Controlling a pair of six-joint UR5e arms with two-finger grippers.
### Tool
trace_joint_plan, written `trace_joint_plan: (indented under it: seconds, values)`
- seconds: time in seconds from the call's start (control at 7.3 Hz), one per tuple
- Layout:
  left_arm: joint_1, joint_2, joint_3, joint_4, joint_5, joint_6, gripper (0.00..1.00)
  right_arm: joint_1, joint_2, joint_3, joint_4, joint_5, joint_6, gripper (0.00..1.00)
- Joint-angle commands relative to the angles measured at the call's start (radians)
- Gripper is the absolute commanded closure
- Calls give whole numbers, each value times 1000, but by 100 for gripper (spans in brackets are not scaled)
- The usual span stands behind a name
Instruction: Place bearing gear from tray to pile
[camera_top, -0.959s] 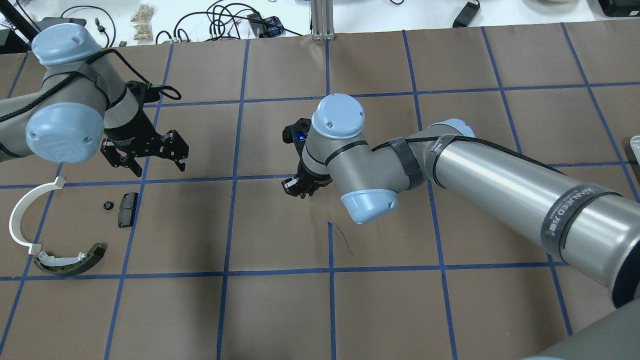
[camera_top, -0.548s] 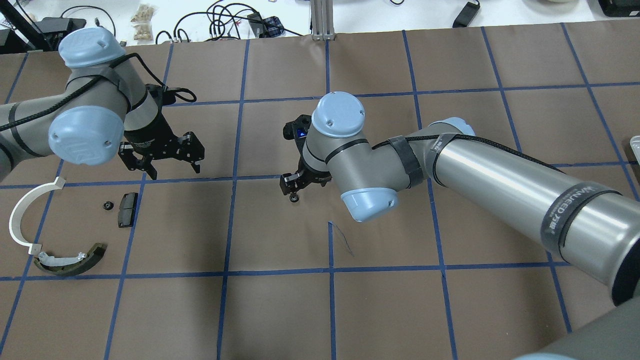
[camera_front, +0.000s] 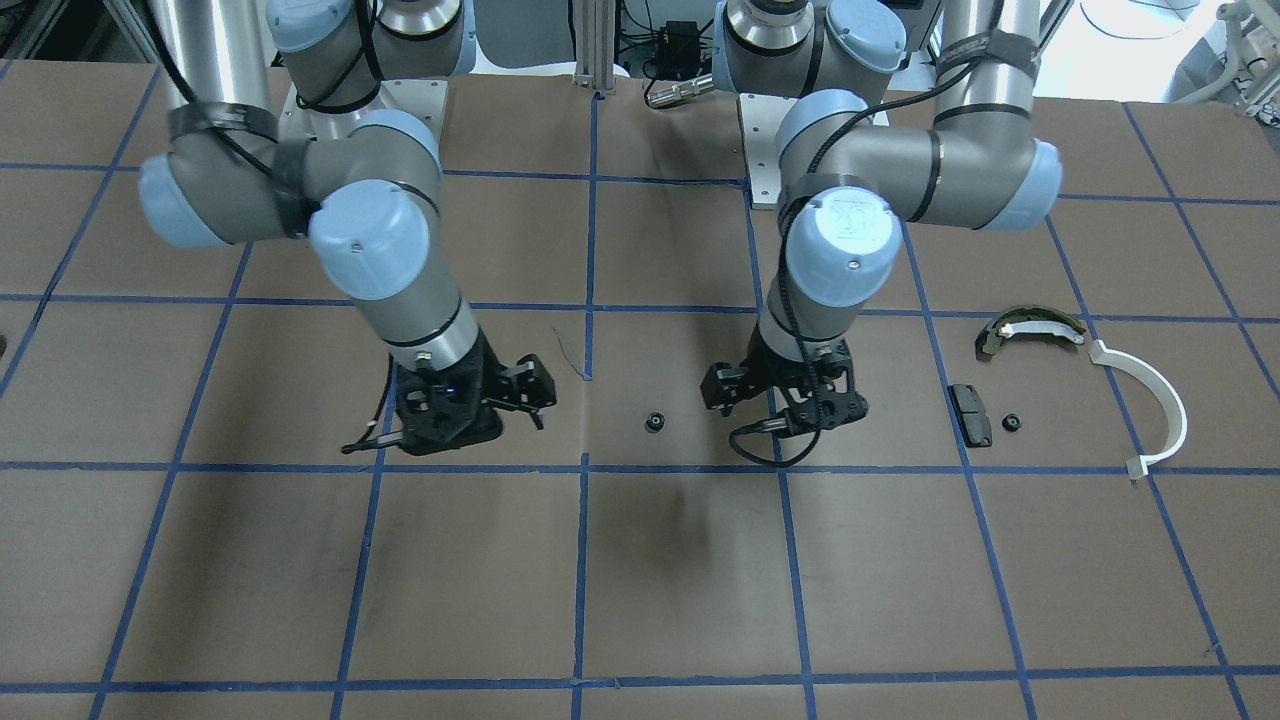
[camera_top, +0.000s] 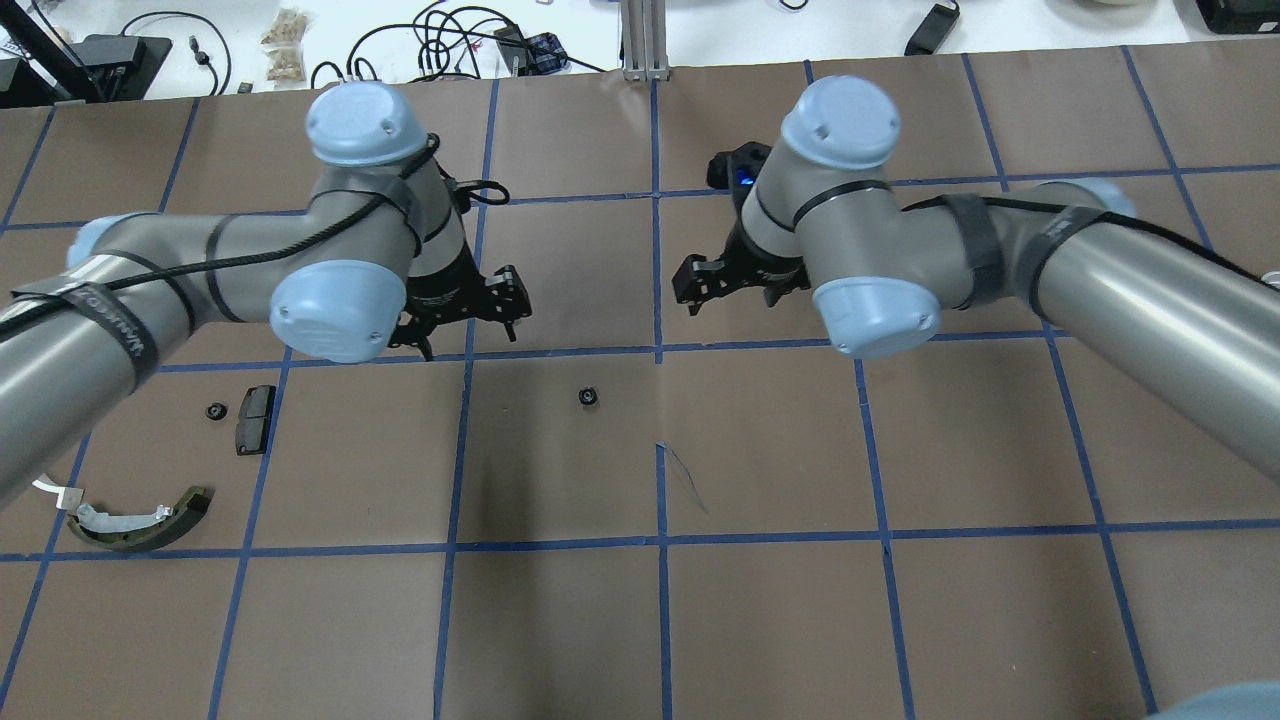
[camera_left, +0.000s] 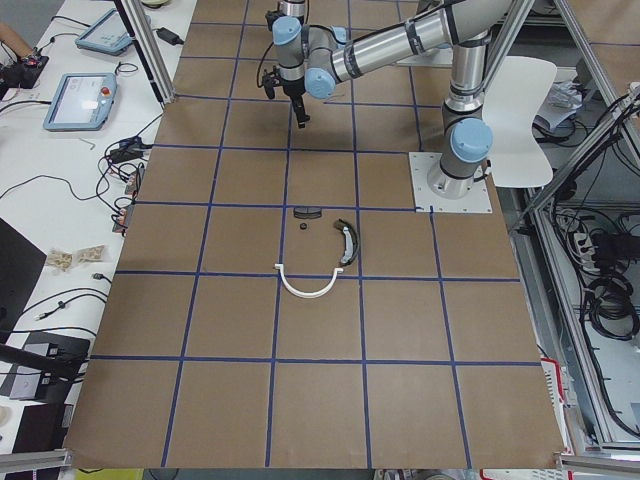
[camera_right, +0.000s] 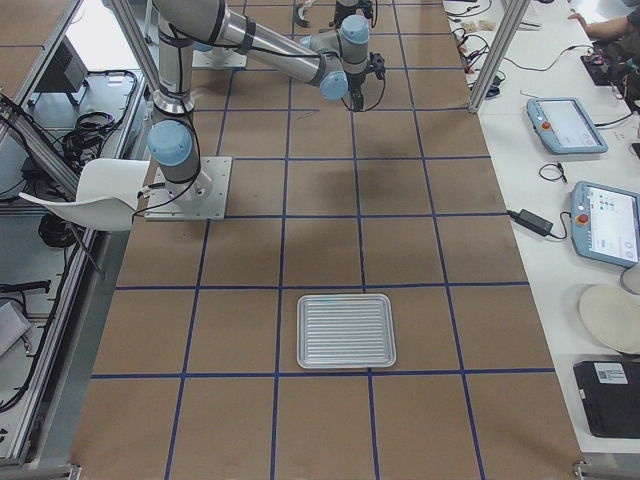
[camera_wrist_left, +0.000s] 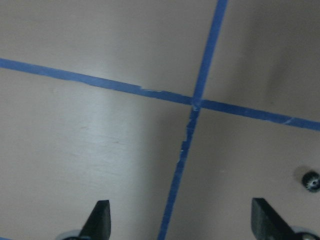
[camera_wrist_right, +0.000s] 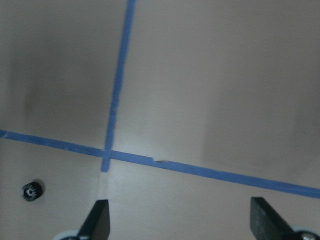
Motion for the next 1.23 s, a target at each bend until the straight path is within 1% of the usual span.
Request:
trace_joint_plan:
  seconds: [0.0, 0.14, 0.27, 0.41, 0.55, 0.69, 0.82, 0.96, 1.1]
  values:
    - [-134, -110, -20, 200, 1, -86, 0, -157, -96, -27, 197, -10, 1, 0]
    - [-169, -133, -35, 231, 3, -89, 0, -213, -151, -51, 288, -13, 6, 0]
    - [-174, -138, -67, 274, 3, -81, 0, -250, -208, -79, 383, -60, 8, 0]
    - [-174, -146, -96, 350, 3, -72, 0, -252, -246, -104, 452, -123, 14, 0]
    - [-171, -146, -107, 358, 3, -25, 0, -252, -280, -139, 536, -150, 17, 0]
    - [-171, -154, -107, 355, 3, -16, 0, -250, -302, -176, 593, -154, 35, 0]
    - [-171, -167, -106, 355, 3, -22, 0, -247, -294, -218, 595, -148, 78, 0]
    - [-171, -169, -104, 355, 2, -23, 0, -245, -273, -239, 604, -145, 86, 0]
    - [-171, -169, -106, 351, 1, -23, 0, -241, -267, -237, 602, -133, 84, 0]
